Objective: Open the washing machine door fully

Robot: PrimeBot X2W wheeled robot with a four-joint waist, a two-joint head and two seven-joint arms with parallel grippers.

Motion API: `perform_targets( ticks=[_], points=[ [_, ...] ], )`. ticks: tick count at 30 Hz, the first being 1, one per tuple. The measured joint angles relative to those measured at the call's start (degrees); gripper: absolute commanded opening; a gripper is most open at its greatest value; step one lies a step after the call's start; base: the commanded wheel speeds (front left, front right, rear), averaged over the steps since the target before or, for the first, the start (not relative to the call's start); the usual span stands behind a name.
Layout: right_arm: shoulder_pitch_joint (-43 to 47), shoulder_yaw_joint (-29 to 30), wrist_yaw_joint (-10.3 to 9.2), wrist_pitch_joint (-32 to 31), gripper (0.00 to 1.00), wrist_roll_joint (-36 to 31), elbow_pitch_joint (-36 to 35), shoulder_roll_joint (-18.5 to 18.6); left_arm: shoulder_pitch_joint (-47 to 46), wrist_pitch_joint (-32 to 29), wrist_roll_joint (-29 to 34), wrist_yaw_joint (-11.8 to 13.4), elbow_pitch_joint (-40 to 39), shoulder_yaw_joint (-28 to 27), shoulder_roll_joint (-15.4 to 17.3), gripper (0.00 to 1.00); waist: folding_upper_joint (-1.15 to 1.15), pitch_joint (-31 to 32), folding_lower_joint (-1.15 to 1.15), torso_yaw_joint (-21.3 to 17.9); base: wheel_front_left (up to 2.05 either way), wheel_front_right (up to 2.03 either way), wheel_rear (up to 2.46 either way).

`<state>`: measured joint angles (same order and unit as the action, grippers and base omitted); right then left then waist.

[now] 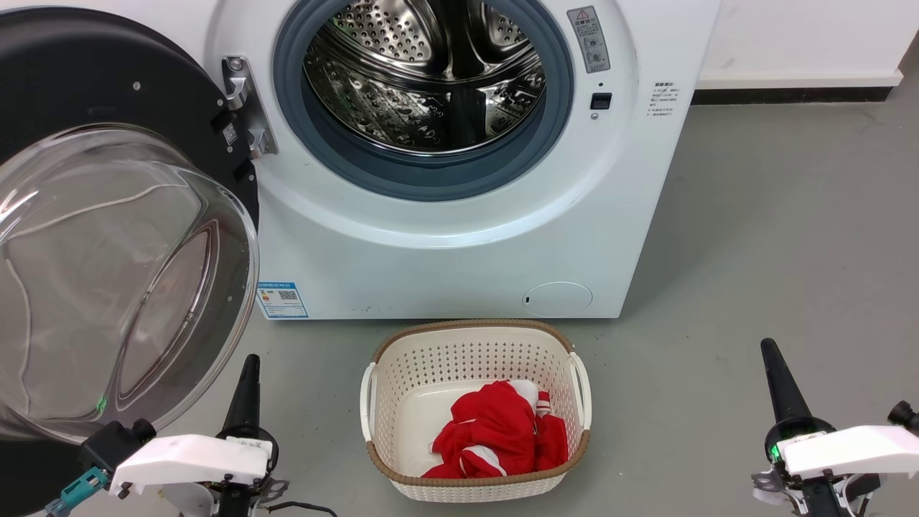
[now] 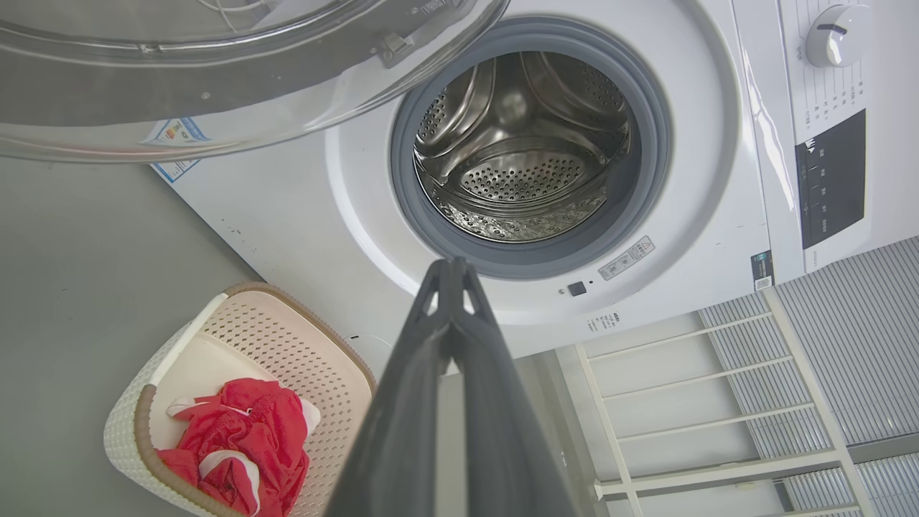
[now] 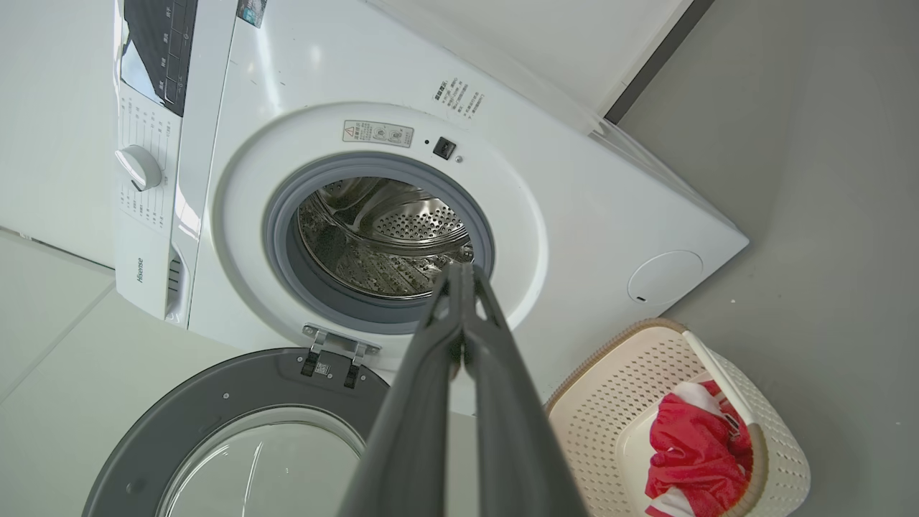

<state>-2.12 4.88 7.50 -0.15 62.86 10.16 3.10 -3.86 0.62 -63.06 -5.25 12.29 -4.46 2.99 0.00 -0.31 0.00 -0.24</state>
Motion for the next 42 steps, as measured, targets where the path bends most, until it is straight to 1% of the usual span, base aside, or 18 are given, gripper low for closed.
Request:
perform_targets(
  ticks=[23,42],
  points=[
    [-1.4,0.5,0.00,-2.7,0.00,13.2,1.7,0.0,-1.0,-3.1,-12.8,-0.9,0.8,-1.0,0.0,0.00,0.00,0.1,0.00,0.1,0.00,0.00,0.00],
    [-2.7,0.9,0.00,-4.5,0.00,22.1,2.9,0.0,-1.4,-5.4,-21.7,-1.6,1.3,-1.5,-0.1,0.00,0.00,0.1,0.00,0.2,0.00,0.00,0.00]
  ],
)
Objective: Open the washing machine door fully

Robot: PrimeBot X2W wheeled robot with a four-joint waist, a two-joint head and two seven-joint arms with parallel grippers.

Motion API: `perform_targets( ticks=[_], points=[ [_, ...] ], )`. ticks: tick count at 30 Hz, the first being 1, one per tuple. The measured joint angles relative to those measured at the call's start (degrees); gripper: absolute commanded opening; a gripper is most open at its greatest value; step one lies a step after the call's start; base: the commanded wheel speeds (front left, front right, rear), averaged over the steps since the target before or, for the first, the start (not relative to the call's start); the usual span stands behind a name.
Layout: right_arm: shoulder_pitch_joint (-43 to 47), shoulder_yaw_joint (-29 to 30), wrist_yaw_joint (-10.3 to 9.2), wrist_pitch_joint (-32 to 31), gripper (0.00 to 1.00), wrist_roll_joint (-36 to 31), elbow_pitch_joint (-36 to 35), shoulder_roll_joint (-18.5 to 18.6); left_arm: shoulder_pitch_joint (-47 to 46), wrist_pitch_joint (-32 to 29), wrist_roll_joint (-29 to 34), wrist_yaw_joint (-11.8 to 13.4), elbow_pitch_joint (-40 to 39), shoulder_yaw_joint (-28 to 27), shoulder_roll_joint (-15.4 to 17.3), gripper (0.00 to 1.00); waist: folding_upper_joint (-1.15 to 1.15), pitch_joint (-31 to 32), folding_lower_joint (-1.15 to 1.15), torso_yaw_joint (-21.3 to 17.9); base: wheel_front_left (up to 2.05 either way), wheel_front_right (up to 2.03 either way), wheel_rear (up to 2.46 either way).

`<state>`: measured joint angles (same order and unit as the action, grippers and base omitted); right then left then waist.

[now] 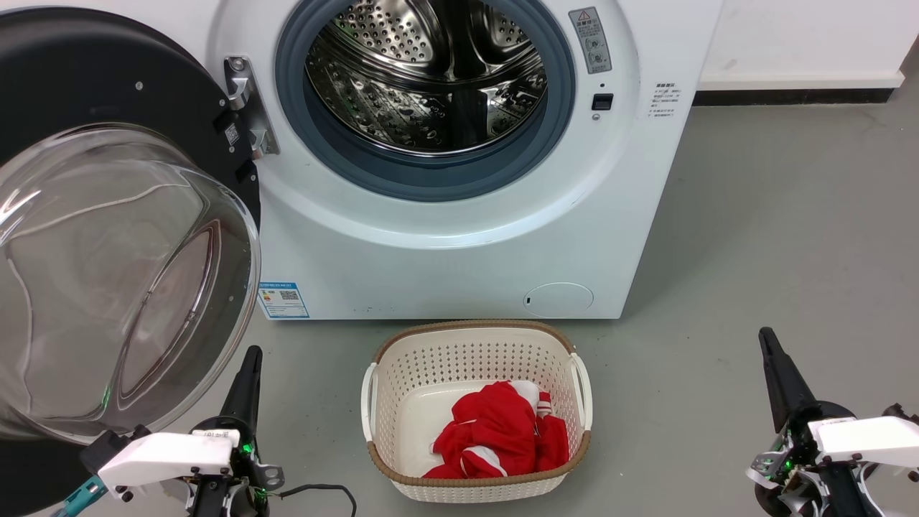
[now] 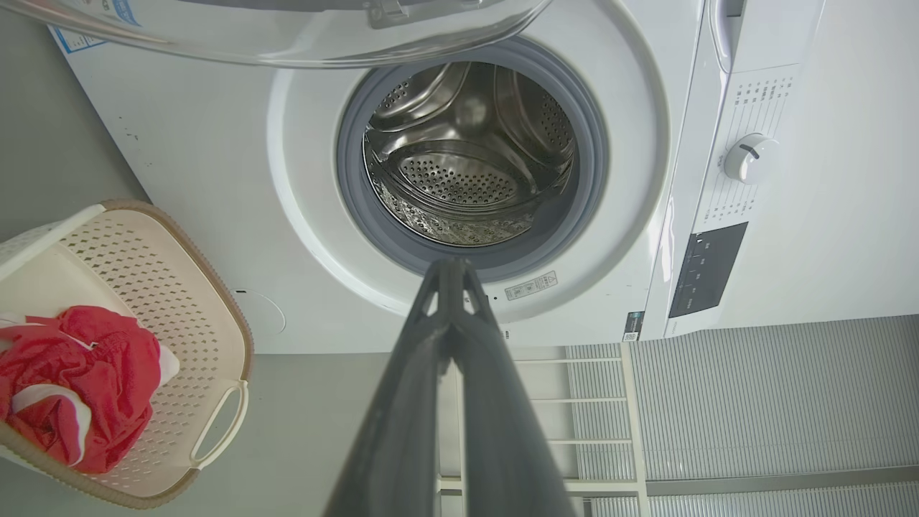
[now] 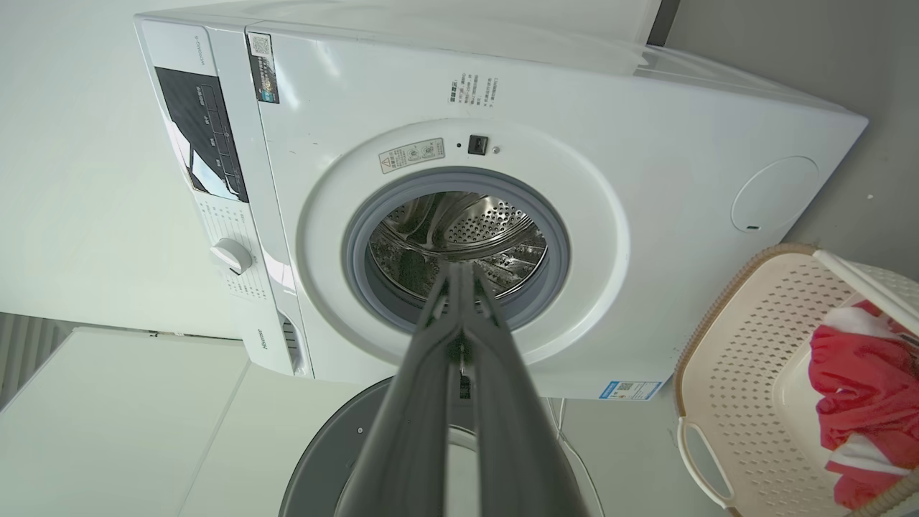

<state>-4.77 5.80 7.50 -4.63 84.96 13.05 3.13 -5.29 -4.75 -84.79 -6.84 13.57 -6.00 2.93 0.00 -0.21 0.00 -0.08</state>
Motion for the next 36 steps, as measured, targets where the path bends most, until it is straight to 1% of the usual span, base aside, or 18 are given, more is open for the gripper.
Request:
perform_targets(
  ticks=[18,36],
  points=[
    [-1.0,0.3,-0.01,-1.5,0.00,7.4,1.0,0.0,-0.6,-1.8,-7.4,-0.6,0.5,-0.5,0.0,0.00,0.00,0.0,0.00,0.1,0.00,0.00,0.00],
    [-1.1,0.5,0.00,-1.7,0.00,7.7,1.0,0.0,-0.7,-1.8,-7.6,-0.6,0.5,-0.5,0.0,0.00,0.00,0.0,0.00,0.1,0.00,0.00,0.00]
  ],
)
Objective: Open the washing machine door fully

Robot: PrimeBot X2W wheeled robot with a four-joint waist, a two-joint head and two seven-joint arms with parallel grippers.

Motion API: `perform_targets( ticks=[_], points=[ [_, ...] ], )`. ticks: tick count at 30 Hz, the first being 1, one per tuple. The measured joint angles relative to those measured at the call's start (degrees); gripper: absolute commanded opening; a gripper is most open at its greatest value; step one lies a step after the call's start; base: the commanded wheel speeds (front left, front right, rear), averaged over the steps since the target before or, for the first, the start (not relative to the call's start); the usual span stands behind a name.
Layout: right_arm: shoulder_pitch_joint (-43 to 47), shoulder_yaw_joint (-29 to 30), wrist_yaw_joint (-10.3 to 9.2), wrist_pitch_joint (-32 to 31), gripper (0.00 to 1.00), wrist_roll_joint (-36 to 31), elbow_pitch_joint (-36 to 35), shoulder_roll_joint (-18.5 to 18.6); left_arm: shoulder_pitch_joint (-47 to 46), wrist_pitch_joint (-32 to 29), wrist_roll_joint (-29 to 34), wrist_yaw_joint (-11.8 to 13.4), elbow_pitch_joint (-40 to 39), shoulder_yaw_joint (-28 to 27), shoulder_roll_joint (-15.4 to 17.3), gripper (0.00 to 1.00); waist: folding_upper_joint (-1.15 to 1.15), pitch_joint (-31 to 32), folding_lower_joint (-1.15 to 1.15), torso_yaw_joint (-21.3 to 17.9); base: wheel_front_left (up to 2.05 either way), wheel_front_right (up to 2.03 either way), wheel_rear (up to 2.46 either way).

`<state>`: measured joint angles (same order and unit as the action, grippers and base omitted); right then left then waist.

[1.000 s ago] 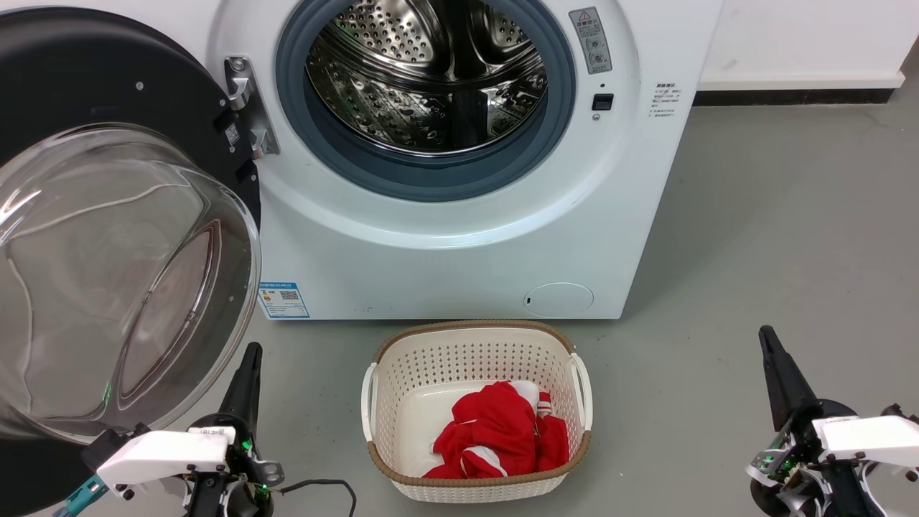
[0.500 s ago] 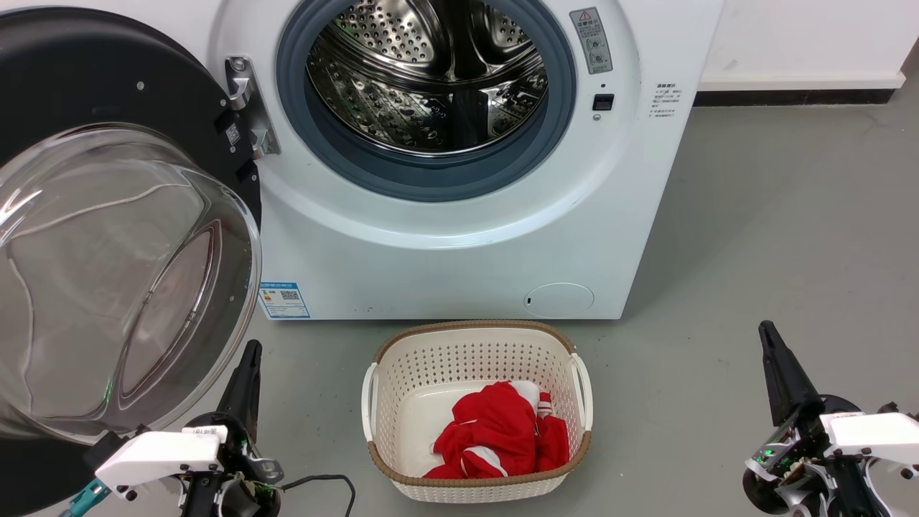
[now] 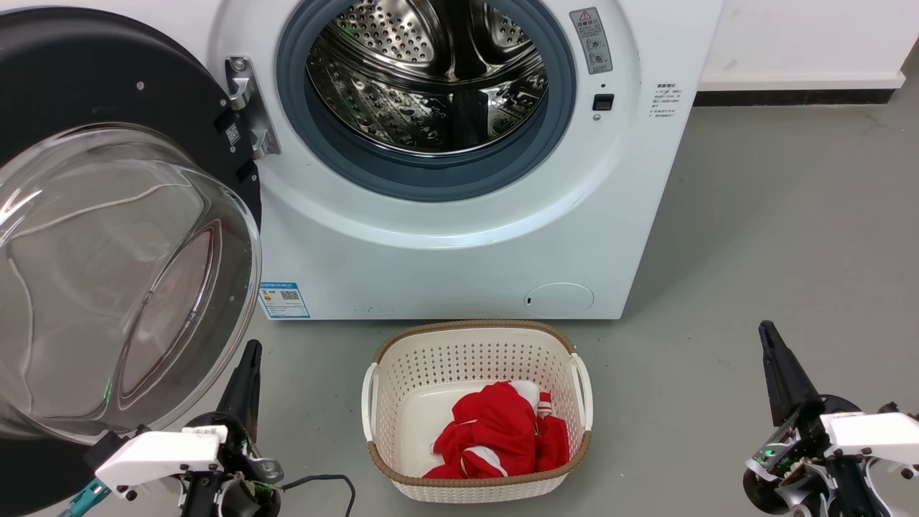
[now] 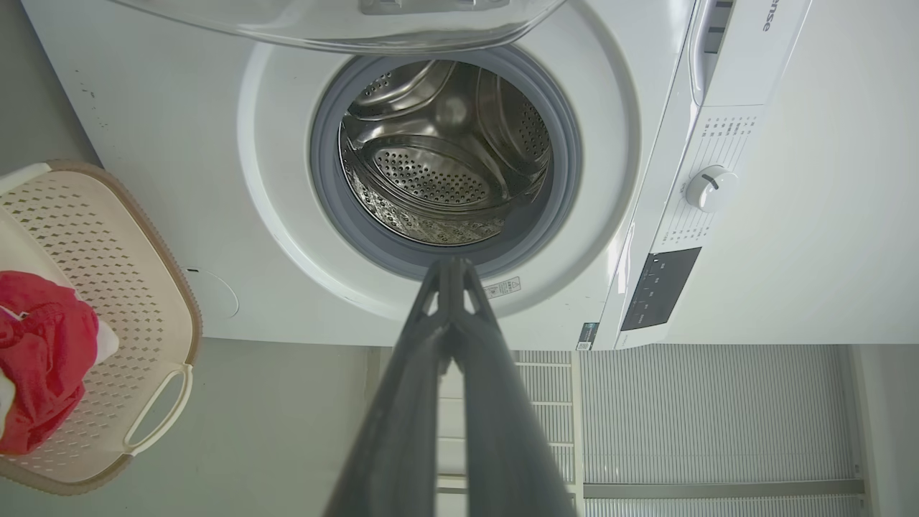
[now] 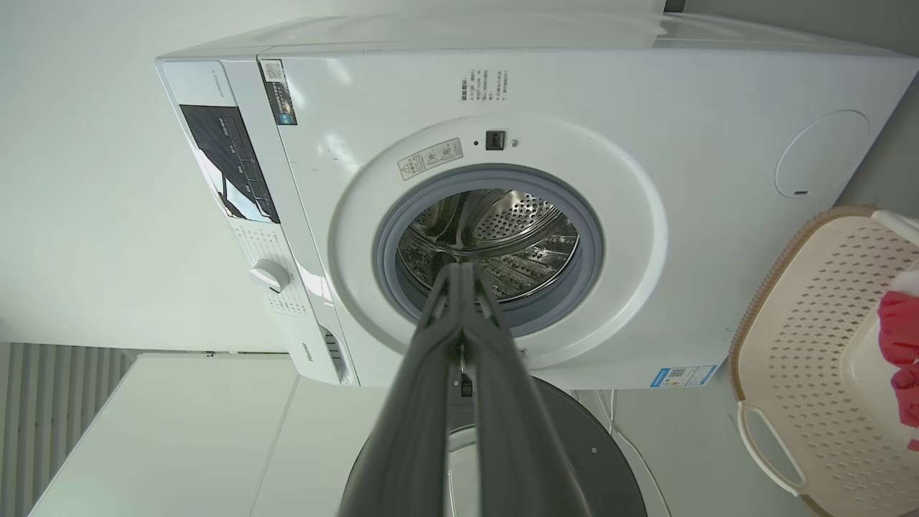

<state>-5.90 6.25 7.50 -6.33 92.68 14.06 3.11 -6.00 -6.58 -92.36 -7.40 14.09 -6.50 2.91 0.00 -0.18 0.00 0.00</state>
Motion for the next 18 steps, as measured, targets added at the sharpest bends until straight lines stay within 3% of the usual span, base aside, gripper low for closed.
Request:
perform_targets(
  ticks=[18],
  points=[
    [0.0,0.1,-0.01,-0.1,0.00,0.0,0.0,0.0,0.0,0.0,0.0,0.0,0.0,0.0,0.0,0.00,0.00,0.0,0.00,0.0,0.00,0.00,0.00]
  ],
)
